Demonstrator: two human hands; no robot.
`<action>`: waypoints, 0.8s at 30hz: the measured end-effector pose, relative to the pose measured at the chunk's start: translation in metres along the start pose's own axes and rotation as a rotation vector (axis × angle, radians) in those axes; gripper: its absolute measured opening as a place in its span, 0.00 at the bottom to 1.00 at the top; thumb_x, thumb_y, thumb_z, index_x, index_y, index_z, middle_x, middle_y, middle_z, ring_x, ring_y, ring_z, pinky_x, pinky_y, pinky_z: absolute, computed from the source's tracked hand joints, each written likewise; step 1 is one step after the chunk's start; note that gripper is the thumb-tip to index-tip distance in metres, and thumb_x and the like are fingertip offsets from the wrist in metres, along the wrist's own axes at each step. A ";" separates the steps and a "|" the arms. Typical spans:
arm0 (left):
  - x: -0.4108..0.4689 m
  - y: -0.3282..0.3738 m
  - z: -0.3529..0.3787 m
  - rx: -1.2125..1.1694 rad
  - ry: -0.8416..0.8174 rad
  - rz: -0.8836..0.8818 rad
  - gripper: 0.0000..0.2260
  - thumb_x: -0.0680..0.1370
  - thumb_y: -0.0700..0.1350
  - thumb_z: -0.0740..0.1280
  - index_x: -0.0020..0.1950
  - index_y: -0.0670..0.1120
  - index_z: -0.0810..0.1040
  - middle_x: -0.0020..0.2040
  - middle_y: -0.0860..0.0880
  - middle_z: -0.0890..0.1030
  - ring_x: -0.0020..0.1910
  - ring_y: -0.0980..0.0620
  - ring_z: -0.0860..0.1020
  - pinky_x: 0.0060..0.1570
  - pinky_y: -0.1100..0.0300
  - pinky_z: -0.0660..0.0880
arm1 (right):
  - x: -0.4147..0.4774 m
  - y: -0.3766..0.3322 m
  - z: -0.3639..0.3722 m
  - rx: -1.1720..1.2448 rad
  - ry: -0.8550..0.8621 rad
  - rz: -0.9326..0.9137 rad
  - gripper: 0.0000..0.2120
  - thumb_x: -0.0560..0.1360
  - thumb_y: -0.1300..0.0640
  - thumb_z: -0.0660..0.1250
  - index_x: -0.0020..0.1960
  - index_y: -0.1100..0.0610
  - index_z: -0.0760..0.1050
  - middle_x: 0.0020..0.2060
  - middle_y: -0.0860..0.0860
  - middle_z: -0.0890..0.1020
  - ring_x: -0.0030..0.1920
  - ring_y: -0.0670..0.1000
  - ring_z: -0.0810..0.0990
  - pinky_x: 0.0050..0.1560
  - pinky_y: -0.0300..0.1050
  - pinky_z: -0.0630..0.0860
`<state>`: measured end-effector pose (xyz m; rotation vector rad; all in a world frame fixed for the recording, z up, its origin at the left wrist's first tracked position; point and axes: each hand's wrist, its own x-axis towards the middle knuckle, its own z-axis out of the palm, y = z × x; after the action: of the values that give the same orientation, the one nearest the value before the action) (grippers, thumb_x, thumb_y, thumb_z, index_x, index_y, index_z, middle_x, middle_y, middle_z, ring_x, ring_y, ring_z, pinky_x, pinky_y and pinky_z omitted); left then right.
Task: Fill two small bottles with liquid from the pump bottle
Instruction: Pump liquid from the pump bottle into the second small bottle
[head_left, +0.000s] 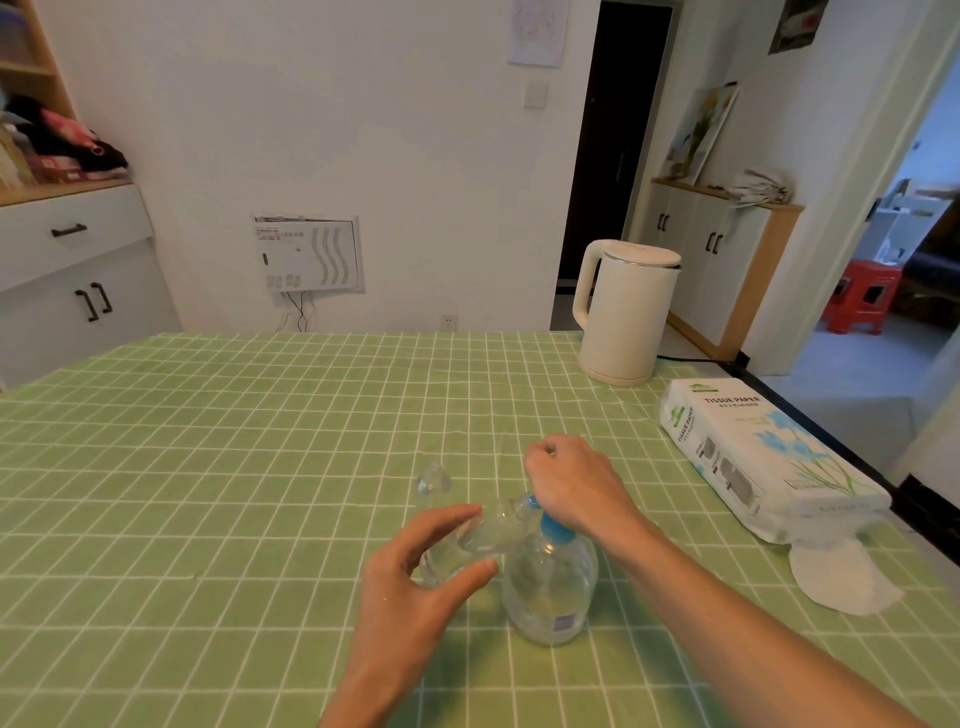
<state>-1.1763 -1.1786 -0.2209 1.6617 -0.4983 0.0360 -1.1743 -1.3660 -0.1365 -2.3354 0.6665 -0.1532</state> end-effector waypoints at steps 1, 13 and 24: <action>0.000 0.001 -0.001 -0.004 0.000 0.000 0.20 0.70 0.41 0.83 0.58 0.57 0.87 0.57 0.61 0.88 0.61 0.62 0.83 0.65 0.59 0.74 | 0.000 -0.001 -0.001 0.000 0.001 -0.001 0.13 0.82 0.52 0.57 0.40 0.52 0.69 0.35 0.49 0.76 0.36 0.52 0.72 0.39 0.49 0.67; 0.003 0.003 -0.002 -0.024 0.010 0.039 0.21 0.68 0.48 0.84 0.58 0.64 0.85 0.58 0.62 0.87 0.62 0.62 0.83 0.64 0.62 0.74 | 0.007 -0.004 -0.004 -0.014 0.014 0.008 0.13 0.82 0.50 0.57 0.40 0.53 0.68 0.34 0.49 0.74 0.35 0.52 0.70 0.39 0.49 0.67; 0.001 -0.001 0.003 -0.040 0.003 0.025 0.20 0.68 0.45 0.84 0.57 0.59 0.87 0.56 0.61 0.88 0.61 0.62 0.84 0.63 0.62 0.75 | 0.004 0.003 0.006 -0.004 0.034 0.030 0.14 0.80 0.51 0.58 0.37 0.52 0.68 0.33 0.49 0.75 0.34 0.53 0.71 0.39 0.48 0.66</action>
<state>-1.1763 -1.1812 -0.2217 1.6159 -0.5140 0.0464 -1.1702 -1.3666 -0.1430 -2.3302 0.7181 -0.1783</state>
